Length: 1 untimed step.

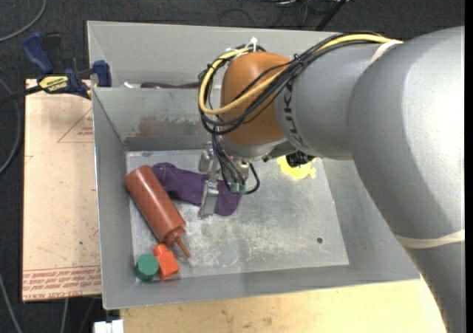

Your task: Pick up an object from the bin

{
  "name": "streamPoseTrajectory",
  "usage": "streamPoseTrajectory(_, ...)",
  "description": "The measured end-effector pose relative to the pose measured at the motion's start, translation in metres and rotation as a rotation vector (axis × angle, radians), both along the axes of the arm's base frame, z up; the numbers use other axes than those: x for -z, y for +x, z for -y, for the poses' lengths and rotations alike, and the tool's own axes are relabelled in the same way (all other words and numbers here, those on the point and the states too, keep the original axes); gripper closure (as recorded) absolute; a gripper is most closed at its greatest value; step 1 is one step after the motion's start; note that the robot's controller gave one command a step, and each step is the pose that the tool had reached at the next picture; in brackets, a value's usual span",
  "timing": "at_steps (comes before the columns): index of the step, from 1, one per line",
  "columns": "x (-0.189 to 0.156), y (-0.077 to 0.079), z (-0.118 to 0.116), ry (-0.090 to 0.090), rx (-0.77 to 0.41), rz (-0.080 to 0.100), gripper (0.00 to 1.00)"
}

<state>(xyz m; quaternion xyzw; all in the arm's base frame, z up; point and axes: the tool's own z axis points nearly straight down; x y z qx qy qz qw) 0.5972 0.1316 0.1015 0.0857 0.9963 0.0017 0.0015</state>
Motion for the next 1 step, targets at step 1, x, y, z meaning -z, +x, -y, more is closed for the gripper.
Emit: streamPoseTrajectory(1,0.0284,0.0018,-0.0142,0.000,0.119,-0.006,0.00)
